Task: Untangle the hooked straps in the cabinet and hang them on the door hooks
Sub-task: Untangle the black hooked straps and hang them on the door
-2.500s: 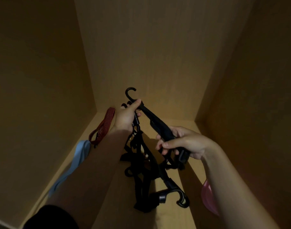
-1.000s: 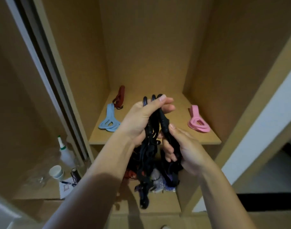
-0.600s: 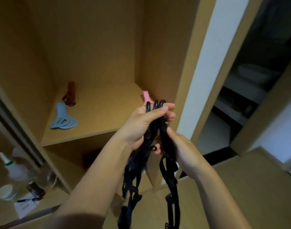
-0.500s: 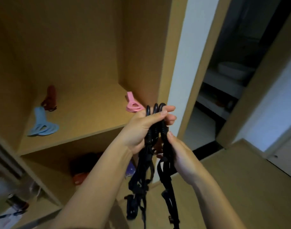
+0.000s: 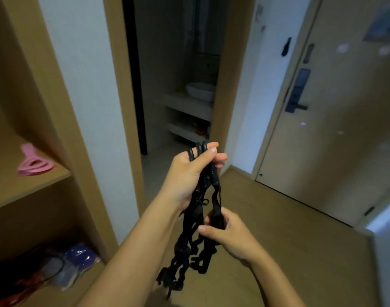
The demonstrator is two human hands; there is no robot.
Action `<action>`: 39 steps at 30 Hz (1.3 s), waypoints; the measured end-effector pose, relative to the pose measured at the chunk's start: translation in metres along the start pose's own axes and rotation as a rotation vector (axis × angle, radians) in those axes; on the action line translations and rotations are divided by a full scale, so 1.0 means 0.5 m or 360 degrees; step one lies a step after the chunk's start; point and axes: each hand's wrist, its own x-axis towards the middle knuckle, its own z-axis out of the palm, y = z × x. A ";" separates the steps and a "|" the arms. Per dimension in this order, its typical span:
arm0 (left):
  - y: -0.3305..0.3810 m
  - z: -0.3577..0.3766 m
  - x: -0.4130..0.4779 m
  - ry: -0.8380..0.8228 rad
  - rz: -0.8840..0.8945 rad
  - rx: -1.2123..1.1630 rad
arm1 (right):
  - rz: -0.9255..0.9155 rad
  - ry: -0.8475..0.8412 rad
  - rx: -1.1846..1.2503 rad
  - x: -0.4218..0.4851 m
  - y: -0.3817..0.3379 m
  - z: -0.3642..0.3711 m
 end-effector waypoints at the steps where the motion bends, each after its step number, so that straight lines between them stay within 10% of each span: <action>1: -0.015 0.031 0.015 -0.0008 -0.0006 -0.0011 | 0.0028 0.0037 -0.0032 -0.008 0.010 -0.036; 28: -0.463 0.464 0.573 -0.0229 -0.0677 0.0443 | 0.0501 0.1009 0.0258 0.238 0.124 -0.778; 39: -0.563 0.629 0.861 -0.0765 -0.0247 0.0883 | 0.0796 0.0623 -0.0335 0.446 0.142 -1.056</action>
